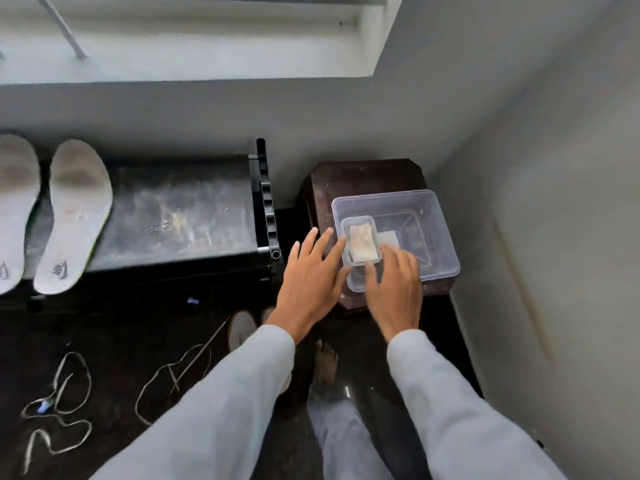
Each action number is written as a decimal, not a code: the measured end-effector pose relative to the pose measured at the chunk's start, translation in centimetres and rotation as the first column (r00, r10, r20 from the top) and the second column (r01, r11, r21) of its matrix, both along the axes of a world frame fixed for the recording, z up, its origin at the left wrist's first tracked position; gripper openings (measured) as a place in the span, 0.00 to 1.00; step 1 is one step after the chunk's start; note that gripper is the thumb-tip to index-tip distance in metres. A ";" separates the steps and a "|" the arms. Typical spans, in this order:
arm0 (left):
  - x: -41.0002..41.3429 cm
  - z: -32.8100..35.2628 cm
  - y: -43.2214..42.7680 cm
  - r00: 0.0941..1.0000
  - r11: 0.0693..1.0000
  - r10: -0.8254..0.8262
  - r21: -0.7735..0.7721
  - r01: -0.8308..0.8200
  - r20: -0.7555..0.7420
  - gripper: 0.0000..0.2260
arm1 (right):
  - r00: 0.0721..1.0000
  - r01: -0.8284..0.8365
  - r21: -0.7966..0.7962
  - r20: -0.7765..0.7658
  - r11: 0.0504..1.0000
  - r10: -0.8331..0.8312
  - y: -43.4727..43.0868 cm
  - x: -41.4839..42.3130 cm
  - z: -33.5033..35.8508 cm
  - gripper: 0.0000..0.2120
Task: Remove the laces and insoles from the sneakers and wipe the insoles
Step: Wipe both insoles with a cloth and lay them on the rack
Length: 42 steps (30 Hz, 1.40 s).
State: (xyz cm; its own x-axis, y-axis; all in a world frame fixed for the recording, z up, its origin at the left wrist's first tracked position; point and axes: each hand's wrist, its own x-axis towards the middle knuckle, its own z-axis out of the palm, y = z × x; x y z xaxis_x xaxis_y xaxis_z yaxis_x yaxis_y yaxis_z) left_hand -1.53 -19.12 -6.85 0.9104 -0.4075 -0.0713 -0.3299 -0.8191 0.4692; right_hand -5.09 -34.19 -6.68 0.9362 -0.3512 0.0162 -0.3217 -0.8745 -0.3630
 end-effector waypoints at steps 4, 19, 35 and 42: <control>1.0 -2.1 -3.3 0.994 0.998 0.046 0.048 -0.041 -0.100 0.24 | 0.998 -0.036 -0.017 -0.056 0.999 0.035 -3.5 3.8 -1.9 0.14; 1.4 -5.4 -8.2 0.960 0.961 0.270 0.079 -0.264 -0.077 0.15 | 0.918 -0.295 -0.123 -0.311 0.947 0.246 -5.3 8.0 -5.3 0.19; 1.4 -5.7 -8.3 0.926 0.922 0.370 -0.091 -0.376 -0.080 0.18 | 0.955 -0.228 -0.041 -0.203 0.973 0.215 -5.2 8.7 -5.8 0.08; 2.3 -2.4 -7.4 0.701 0.576 0.521 -0.405 -0.710 -0.488 0.17 | 0.973 -0.224 -0.059 0.032 0.973 0.227 -4.9 6.5 -1.9 0.04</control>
